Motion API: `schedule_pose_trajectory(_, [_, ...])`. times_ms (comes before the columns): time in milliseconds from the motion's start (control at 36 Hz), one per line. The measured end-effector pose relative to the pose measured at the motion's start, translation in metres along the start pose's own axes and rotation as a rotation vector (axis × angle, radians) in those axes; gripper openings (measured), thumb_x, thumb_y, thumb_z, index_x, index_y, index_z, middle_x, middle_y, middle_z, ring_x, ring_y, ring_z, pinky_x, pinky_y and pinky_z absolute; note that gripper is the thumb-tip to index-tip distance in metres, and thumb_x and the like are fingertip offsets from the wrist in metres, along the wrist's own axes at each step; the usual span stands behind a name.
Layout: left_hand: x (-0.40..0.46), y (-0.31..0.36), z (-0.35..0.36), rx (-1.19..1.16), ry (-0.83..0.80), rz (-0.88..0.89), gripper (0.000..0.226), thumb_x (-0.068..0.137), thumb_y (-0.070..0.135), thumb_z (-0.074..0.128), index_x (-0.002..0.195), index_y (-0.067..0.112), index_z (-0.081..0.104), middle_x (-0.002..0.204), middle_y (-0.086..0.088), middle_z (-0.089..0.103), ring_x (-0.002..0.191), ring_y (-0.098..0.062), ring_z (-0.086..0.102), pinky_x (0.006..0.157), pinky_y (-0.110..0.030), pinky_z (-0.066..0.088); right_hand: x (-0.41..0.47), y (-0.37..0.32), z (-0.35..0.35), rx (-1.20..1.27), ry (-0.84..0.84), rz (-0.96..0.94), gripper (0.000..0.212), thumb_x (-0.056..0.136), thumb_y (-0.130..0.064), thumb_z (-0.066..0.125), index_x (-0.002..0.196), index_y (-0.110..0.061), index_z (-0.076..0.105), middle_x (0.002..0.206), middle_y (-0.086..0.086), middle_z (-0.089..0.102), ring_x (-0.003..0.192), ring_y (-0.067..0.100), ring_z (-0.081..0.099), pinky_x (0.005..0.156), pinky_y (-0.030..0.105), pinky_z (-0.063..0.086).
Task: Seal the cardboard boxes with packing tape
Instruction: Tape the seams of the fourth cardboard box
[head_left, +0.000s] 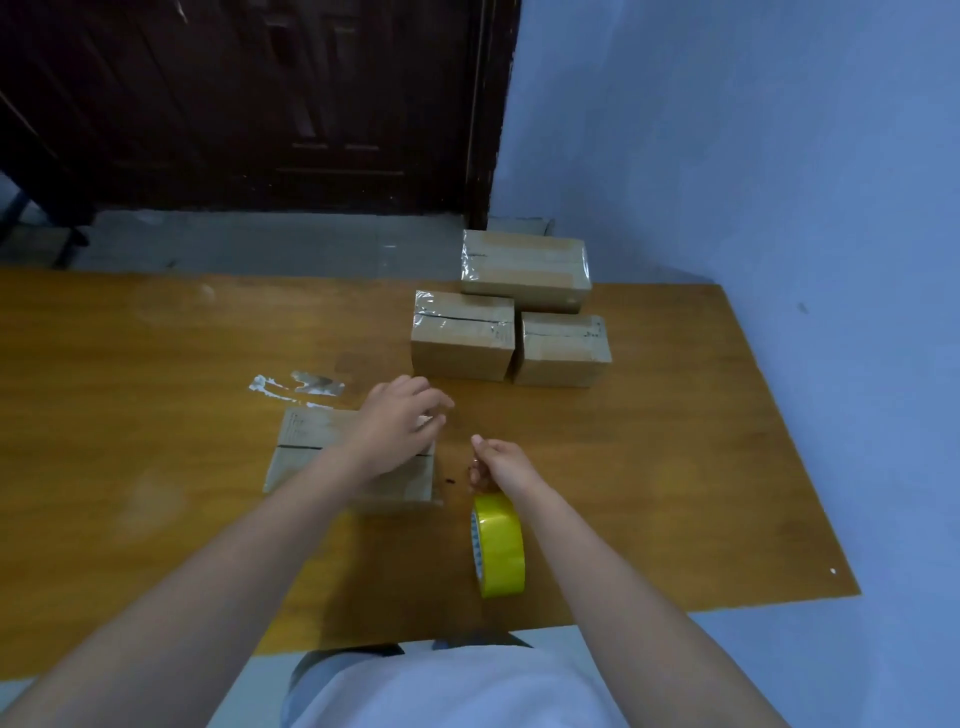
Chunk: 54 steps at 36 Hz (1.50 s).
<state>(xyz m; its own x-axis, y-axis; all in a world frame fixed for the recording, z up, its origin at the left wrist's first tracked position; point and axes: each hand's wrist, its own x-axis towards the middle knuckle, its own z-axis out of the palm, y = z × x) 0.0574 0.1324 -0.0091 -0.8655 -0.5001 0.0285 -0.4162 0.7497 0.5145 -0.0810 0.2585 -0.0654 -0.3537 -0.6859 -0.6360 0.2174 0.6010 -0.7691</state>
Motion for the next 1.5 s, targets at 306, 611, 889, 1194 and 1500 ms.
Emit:
schedule_pose_trajectory(306, [-0.066,0.012,0.018,0.249,-0.2,0.165,0.037,0.067,0.042,0.062,0.098,0.02,0.062,0.12,-0.003,0.051,0.109,-0.022,0.046,0.084,-0.034,0.046,0.005,0.004,0.0,0.024,-0.001,0.0,0.037,0.099,-0.031,0.047,0.068,-0.012,0.048,0.055,0.006,0.055,0.045,0.016,0.056,0.059,0.029,0.044])
schedule_pose_trajectory(611, [-0.066,0.024,0.052,0.238,0.14,0.042,0.016,0.078,0.024,0.049,0.08,0.011,0.058,0.106,-0.008,0.06,0.1,-0.028,0.053,0.08,-0.037,0.048,0.001,0.007,0.0,0.036,-0.003,-0.022,0.036,0.098,-0.024,0.05,0.065,-0.011,0.045,0.052,0.005,0.051,0.039,0.013,0.053,0.054,0.027,0.04])
schedule_pose_trajectory(889, [-0.061,0.034,0.062,0.061,0.211,-0.186,0.017,0.068,0.009,0.066,0.083,0.011,0.058,0.106,-0.004,0.059,0.091,-0.022,0.044,0.076,-0.028,0.031,0.001,0.006,0.0,0.026,-0.014,-0.017,0.033,0.098,-0.023,0.05,0.068,-0.01,0.046,0.057,0.007,0.05,0.04,0.012,0.053,0.051,0.025,0.04])
schedule_pose_trajectory(1194, [-0.061,0.032,0.058,0.033,0.168,-0.19,0.016,0.075,0.006,0.066,0.088,0.011,0.06,0.109,-0.002,0.056,0.095,-0.017,0.036,0.077,-0.026,0.029,-0.002,0.011,0.002,0.03,-0.013,0.014,0.026,0.098,-0.024,0.05,0.075,-0.012,0.051,0.058,0.004,0.052,0.042,0.011,0.054,0.051,0.021,0.045])
schedule_pose_trajectory(1500, [-0.073,0.03,0.045,0.098,0.059,-0.099,0.035,0.079,0.019,0.075,0.109,0.011,0.061,0.126,-0.002,0.053,0.12,-0.023,0.044,0.078,-0.032,0.05,-0.005,0.008,0.002,0.007,-0.005,0.012,0.027,0.099,-0.023,0.05,0.074,-0.01,0.049,0.056,0.005,0.052,0.039,0.01,0.054,0.048,0.019,0.045])
